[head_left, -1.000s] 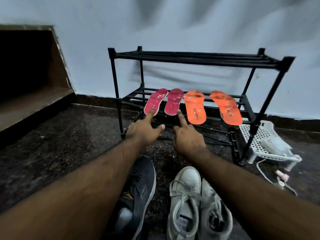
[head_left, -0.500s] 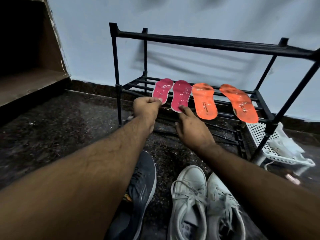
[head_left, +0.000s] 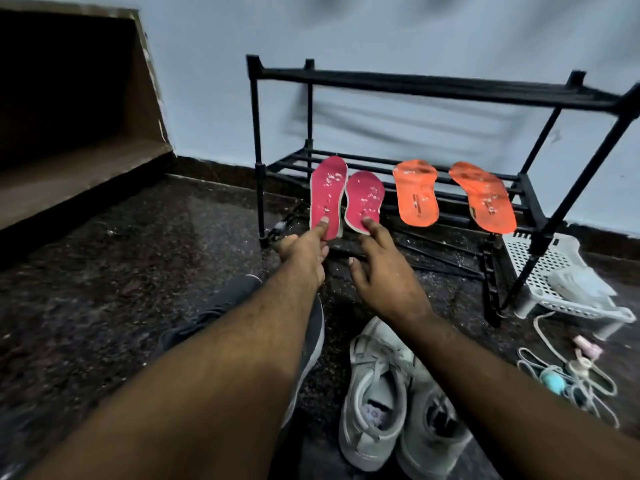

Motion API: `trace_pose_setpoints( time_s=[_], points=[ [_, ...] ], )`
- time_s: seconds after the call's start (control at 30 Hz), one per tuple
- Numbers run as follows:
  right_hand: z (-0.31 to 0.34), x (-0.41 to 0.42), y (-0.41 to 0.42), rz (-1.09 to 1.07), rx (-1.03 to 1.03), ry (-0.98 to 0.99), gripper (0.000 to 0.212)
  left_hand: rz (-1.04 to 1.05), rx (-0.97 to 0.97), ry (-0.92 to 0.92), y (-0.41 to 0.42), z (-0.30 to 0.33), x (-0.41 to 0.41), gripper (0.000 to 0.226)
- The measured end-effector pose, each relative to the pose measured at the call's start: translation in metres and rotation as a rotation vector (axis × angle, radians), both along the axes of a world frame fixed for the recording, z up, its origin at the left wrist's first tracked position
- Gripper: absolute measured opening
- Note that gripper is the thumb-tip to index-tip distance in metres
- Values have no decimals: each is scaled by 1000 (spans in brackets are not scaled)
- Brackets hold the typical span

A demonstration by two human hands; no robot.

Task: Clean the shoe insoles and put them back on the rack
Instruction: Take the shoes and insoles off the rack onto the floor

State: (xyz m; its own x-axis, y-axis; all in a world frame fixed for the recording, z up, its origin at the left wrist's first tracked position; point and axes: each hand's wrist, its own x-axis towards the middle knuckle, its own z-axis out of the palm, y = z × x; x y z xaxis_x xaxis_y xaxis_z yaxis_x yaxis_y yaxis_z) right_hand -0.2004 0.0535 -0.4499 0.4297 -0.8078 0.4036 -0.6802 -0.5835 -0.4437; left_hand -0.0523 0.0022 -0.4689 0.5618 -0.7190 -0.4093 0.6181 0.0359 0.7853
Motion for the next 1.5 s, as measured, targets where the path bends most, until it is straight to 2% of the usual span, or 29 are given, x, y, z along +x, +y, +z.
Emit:
trace_pose_setpoints(
  time_s=[0.1,0.23,0.4,0.57,0.7,0.87,1.03,1.27,1.37,1.5],
  points=[
    [-11,-8,-13,-5,-16,19,35,-50,3,1,-16,-15,-2,60],
    [-27,-18,-22,-16,-8,30,34,-115,20,-113,-34,-31,6,65],
    [-33,-13,-24,-11,-22,11,30,-224,-21,-224,-47,-32,15,59],
    [-35,-3,-27,-20,-47,30,31,-300,-26,-226,-51,-29,18,63],
    [-38,0,-28,-33,-41,13,32,-357,21,-289,-51,-35,19,31],
    [-45,-1,-23,-26,-23,15,30,-313,-46,-406,-40,-44,21,12],
    [-39,-9,0,-32,8,-52,29,-277,-104,-455,-12,-40,29,24],
    [-16,-26,51,-30,10,-124,29,-170,-96,-418,53,-14,15,17],
    [-7,-37,80,3,7,-146,30,-154,-90,-404,97,1,-3,34],
    [-7,-54,126,13,-13,-164,31,-240,-75,-322,155,9,-26,61]
  ],
)
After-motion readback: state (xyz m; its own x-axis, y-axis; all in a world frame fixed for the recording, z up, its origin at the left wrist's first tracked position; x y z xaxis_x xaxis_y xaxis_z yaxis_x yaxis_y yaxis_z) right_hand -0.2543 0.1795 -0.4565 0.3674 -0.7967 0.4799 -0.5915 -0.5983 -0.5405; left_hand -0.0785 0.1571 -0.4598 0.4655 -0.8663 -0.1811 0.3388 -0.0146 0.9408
